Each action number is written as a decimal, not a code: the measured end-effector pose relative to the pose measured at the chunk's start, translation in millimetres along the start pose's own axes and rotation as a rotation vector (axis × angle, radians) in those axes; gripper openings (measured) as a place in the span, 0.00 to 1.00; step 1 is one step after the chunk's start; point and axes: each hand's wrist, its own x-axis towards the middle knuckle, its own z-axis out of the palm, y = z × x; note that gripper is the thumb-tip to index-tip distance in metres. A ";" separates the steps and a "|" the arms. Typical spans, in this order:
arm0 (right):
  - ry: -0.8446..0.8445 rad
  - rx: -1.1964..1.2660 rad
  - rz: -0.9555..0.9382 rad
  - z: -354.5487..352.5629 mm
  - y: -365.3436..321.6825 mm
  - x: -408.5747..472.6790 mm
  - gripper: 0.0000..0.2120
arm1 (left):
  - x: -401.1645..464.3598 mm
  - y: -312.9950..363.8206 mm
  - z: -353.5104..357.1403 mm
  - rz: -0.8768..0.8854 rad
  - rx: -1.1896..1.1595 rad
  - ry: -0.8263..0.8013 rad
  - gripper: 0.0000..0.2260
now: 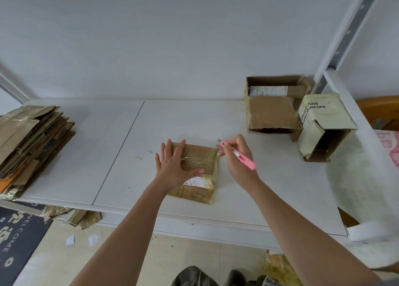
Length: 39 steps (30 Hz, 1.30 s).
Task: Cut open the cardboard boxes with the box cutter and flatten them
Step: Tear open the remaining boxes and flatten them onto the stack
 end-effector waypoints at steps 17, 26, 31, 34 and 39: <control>0.165 0.020 -0.050 -6.7 9.3 -32.9 0.06 | -5.9 38.1 -0.3 -0.121 0.189 0.062 0.47; 0.116 0.372 0.210 -5.8 18.9 -25.9 0.07 | -13.0 4.4 -22.9 0.150 -0.224 -0.230 0.34; 0.039 0.342 0.235 1.2 17.4 -16.1 0.06 | -17.2 7.2 -19.5 0.098 -0.288 -0.179 0.32; 0.018 0.288 0.226 4.0 16.5 -9.7 0.06 | -17.5 8.5 -18.3 0.086 -0.303 -0.181 0.33; -0.025 0.212 0.201 6.0 18.0 -7.1 0.07 | -16.5 6.5 -17.8 0.082 -0.291 -0.183 0.34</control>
